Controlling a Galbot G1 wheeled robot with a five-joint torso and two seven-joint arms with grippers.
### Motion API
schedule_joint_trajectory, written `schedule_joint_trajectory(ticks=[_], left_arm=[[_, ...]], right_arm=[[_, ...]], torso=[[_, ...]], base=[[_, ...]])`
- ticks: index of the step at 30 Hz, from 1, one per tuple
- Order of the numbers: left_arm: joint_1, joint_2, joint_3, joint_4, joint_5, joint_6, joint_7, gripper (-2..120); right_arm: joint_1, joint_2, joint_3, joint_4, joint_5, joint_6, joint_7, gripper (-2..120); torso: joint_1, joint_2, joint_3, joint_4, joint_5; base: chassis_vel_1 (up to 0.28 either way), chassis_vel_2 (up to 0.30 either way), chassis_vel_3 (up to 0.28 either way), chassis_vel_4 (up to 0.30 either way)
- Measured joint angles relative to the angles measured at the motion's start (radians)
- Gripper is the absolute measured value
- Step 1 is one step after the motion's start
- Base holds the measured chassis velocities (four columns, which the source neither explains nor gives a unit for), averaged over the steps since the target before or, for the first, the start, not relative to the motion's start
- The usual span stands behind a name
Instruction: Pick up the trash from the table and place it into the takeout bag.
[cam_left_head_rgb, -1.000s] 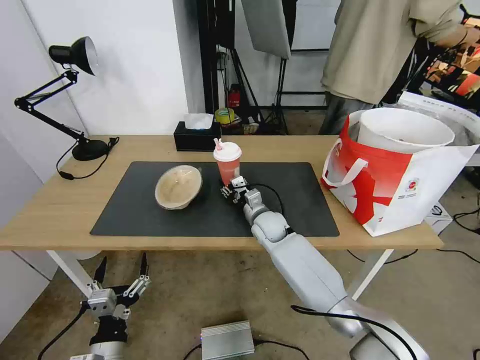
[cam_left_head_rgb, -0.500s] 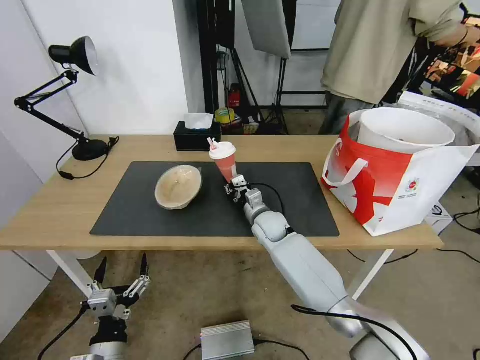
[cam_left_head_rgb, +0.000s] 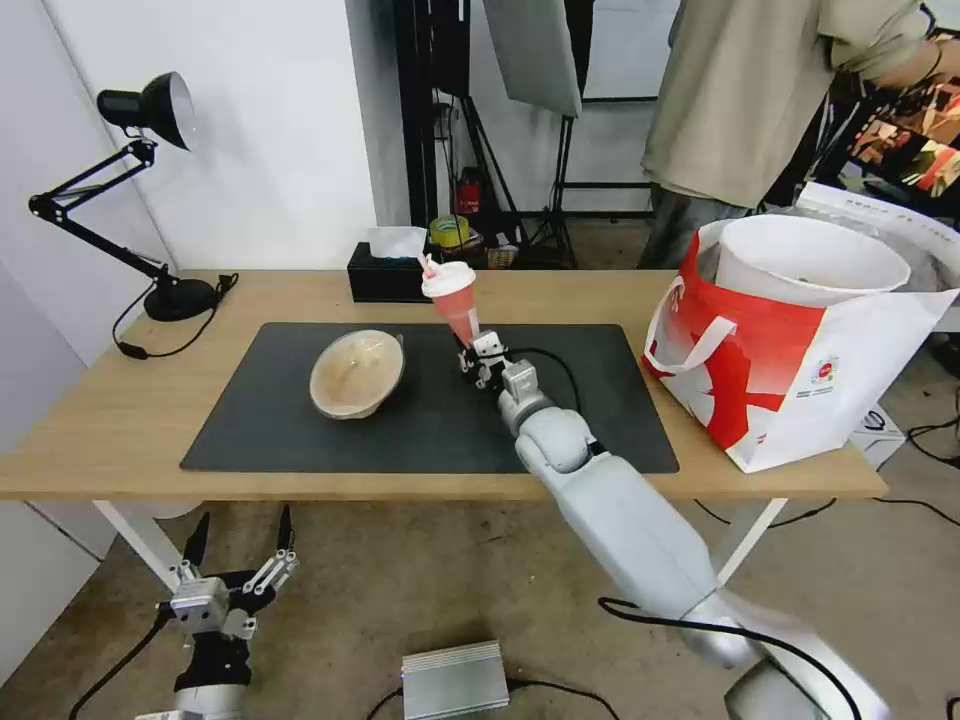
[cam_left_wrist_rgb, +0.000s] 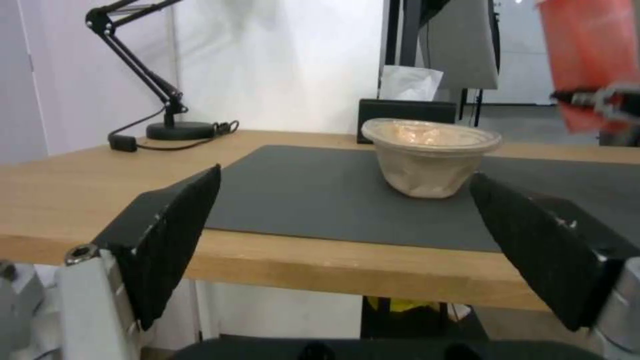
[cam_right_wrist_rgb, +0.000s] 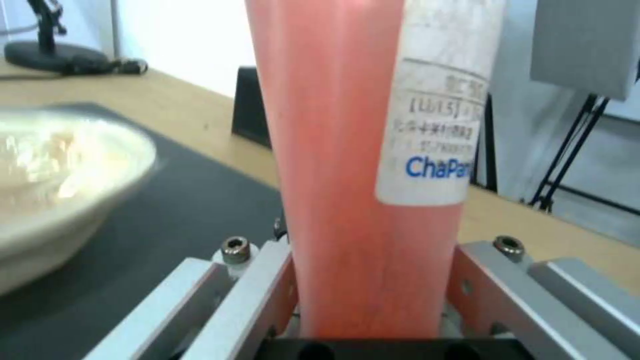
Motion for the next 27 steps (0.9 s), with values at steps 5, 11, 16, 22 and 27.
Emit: schedule_joint_trajectory(ticks=[5,11,16,22,27], left_arm=[[0.0,0.01,-0.008,0.0,-0.003,0.0,0.0,100],[0.001,0.022,-0.015,0.002,-0.01,0.0,0.0,100],[-0.001,0.034,-0.021,0.003,-0.015,0.0,0.0,100],[-0.003,0.044,-0.024,0.006,-0.016,0.0,0.0,100],[-0.003,0.051,-0.025,0.004,-0.018,0.0,0.0,100]], right_arm=[[0.033,-0.054,-0.022,0.087,0.055,-0.034,0.02,12],[0.067,-0.116,-0.046,0.168,0.113,-0.065,0.036,11],[0.107,-0.187,-0.06,0.251,0.179,-0.096,0.042,11],[0.169,-0.298,-0.062,0.362,0.266,-0.135,0.041,11],[0.225,-0.391,-0.062,0.427,0.32,-0.152,0.038,11]], torso=[[0.0,0.0,0.0,0.0,-0.0001],[0.0,0.0,0.0,0.0,0.0],[0.0,0.0,0.0,0.0,0.0],[0.0,0.0,0.0,0.0,0.0],[0.0,0.0,0.0,0.0,0.0001]], base=[[0.0,0.0,0.0,0.0],[0.0,0.0,0.0,0.0],[0.0,0.0,0.0,0.0],[0.0,0.0,0.0,0.0],[0.0,0.0,0.0,0.0]])
